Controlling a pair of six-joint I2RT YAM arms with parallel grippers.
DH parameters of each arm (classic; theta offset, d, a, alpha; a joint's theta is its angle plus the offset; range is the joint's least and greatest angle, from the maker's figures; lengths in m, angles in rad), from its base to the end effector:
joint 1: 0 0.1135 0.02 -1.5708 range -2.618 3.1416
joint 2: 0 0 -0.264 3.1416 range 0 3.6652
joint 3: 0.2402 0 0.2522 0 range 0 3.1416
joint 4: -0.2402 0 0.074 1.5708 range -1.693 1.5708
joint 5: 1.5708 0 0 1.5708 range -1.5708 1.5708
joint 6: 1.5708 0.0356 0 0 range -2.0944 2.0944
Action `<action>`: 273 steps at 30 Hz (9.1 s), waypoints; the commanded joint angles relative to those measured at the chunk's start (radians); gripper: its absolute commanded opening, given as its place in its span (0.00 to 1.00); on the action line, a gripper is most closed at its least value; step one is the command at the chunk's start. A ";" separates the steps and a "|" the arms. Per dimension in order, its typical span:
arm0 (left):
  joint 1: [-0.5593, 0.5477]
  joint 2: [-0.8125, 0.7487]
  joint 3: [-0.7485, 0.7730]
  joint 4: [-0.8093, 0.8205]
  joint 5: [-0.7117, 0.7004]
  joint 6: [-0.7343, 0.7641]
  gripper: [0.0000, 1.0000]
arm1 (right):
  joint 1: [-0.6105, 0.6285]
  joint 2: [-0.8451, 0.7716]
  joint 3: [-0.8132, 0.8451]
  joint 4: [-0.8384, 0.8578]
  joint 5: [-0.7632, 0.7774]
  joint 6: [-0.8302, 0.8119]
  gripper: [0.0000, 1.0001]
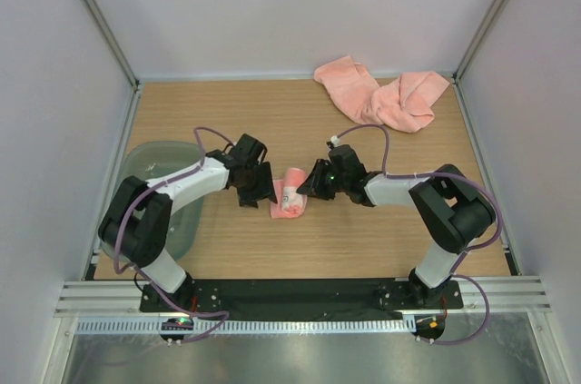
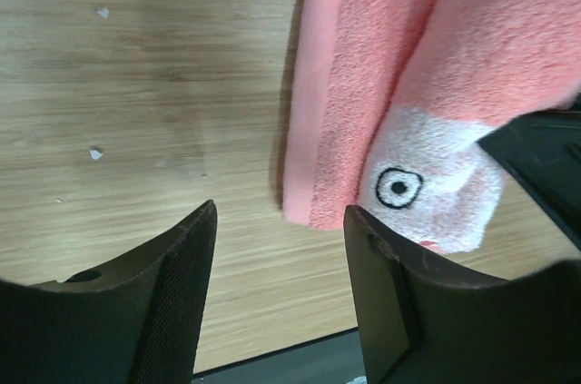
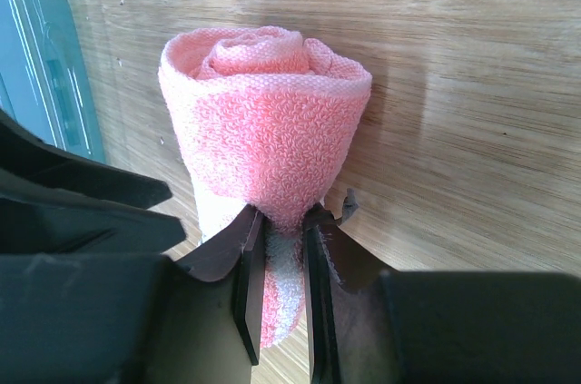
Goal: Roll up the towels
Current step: Roll the towel, then place the rolled towel into the container, then grab a towel with the right arm, then move the towel to the center of the board
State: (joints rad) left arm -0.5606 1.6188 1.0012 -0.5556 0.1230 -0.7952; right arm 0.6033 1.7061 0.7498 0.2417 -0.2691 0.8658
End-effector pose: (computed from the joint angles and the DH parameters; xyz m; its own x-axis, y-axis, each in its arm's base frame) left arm 0.2598 -0.1682 0.1835 -0.9522 -0.2389 -0.1903 -0.1599 0.9208 -0.3557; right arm 0.2645 0.1937 0.1385 -0.8922 0.2769 -0.3568 -0.0506 0.7238 0.6882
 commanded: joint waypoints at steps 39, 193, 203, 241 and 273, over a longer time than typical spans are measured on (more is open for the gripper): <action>-0.061 0.153 -0.113 0.414 0.124 -0.050 0.40 | 0.013 0.023 0.016 -0.082 0.036 -0.048 0.16; 0.768 -0.089 -0.050 0.040 -0.151 -0.153 0.61 | -0.027 -0.339 0.125 -0.570 0.064 -0.198 0.70; 0.769 -0.247 -0.033 -0.029 -0.187 -0.101 0.69 | -0.016 -0.355 0.161 -0.613 0.088 -0.205 0.71; 0.268 -0.843 -0.127 -0.210 -0.109 0.312 1.00 | -0.520 0.646 1.562 -1.093 0.396 -0.380 0.74; 0.272 -0.858 -0.121 -0.218 -0.169 0.312 1.00 | -0.470 -0.216 0.676 -0.958 0.495 -0.323 0.99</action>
State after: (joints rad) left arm -0.2886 0.7773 0.8738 -0.7803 -0.0364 -0.4927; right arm 0.1337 1.3228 1.3655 -0.7647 0.2886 0.5339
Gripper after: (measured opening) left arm 0.996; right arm 0.995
